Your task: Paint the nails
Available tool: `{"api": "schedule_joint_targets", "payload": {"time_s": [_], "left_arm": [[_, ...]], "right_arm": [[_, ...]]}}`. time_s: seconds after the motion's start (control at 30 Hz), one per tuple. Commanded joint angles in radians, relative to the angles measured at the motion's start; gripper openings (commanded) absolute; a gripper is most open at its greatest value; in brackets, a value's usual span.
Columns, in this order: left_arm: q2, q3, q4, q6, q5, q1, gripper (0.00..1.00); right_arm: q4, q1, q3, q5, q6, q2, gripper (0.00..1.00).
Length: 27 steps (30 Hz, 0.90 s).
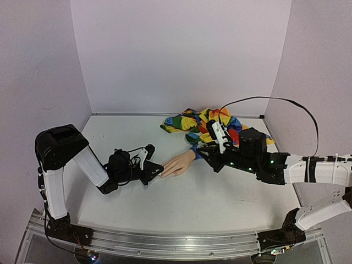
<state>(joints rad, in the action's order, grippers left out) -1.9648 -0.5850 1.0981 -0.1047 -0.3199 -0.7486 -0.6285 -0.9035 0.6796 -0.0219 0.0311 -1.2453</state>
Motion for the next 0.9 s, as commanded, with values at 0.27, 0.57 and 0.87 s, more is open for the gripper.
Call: {"api": "schedule_joint_targets", "payload": {"time_s": [0.27, 0.57, 0.87], "left_arm": [[0.030, 0.028, 0.026, -0.007, -0.011, 0.005, 0.00], [0.098, 0.071, 0.023, -0.011, 0.000, 0.005, 0.00], [0.135, 0.027, -0.005, 0.003, -0.004, 0.006, 0.00]], "right_arm": [[-0.070, 0.005, 0.022, 0.013, 0.011, -0.007, 0.00], [-0.072, 0.005, 0.029, 0.014, 0.013, -0.017, 0.00], [-0.081, 0.005, 0.018, 0.014, 0.021, -0.014, 0.00]]}}
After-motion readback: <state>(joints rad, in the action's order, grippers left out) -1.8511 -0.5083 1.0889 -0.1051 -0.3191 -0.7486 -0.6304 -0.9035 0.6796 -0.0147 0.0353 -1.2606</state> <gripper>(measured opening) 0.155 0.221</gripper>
